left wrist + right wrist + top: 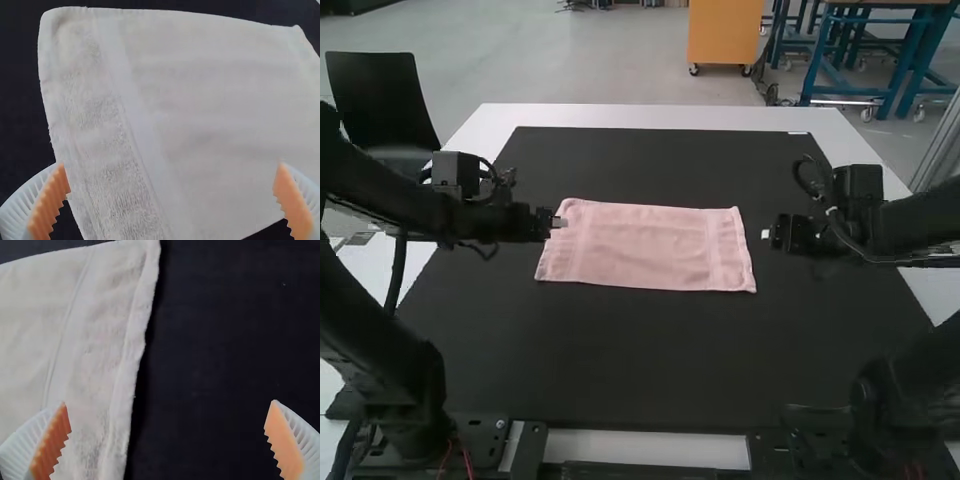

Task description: Fold the towel.

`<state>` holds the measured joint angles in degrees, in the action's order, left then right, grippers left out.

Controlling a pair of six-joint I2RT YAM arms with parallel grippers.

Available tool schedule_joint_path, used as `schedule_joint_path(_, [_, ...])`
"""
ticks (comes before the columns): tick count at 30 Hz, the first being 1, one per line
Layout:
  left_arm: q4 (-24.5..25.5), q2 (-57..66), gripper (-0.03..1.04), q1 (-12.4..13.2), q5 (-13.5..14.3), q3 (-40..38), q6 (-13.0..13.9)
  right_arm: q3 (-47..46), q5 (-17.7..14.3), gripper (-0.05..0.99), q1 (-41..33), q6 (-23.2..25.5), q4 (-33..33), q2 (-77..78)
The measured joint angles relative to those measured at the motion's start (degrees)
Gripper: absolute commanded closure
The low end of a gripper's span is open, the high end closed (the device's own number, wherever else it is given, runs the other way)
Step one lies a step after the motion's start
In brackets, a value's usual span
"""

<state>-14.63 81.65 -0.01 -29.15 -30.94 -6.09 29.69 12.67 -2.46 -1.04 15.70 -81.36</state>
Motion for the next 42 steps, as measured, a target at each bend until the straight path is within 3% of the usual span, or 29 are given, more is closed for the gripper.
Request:
schedule_joint_path(7, [-7.3, 8.11, 0.05, 0.02, 2.16, -1.97, 4.17, 4.72, 0.0, 0.03, -0.11, -1.81, 5.05, -9.99])
schedule_joint_path(14, [-10.54, 14.97, 0.05, 0.11, 2.84, -5.2, 6.29, 10.03, 0.04, 0.03, -3.61, -3.04, 7.87, -17.55])
schedule_joint_path(42, [-11.85, 32.24, 0.06, 0.5, 3.3, -21.79, 8.48, 23.43, 0.02, 0.03, -5.51, -3.52, 12.79, -35.58])
